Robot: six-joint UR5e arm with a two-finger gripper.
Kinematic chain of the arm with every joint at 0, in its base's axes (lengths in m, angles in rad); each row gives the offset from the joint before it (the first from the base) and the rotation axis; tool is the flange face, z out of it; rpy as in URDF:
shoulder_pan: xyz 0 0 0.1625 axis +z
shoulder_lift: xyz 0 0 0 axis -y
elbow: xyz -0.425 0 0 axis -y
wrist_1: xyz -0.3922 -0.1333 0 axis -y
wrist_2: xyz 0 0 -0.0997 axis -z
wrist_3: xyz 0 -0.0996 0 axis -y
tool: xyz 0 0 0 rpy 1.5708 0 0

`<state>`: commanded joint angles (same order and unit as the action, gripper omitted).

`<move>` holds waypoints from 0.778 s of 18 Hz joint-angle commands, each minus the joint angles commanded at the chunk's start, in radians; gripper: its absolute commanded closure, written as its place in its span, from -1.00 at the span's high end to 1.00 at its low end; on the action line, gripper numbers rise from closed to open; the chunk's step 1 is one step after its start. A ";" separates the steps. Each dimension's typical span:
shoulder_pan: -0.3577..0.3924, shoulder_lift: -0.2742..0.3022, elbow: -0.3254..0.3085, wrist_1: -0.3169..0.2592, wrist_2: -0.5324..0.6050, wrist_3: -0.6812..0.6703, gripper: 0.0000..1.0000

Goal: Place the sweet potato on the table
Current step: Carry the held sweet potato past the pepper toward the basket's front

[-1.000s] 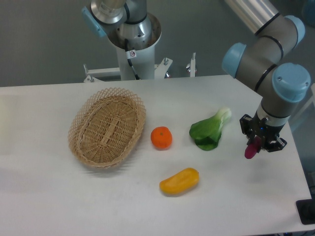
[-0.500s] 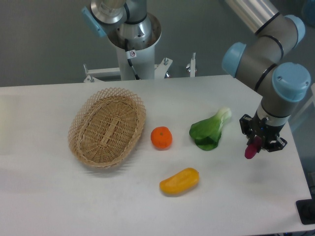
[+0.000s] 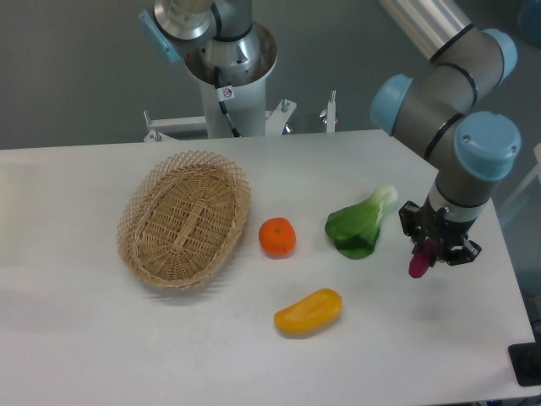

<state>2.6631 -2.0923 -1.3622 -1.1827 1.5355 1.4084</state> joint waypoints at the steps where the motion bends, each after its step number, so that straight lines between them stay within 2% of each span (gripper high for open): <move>1: -0.003 0.002 0.000 0.002 0.000 -0.017 -0.58; 14: -0.179 -0.009 0.005 0.009 -0.002 -0.250 -0.58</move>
<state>2.4837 -2.1016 -1.3576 -1.1735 1.5340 1.1583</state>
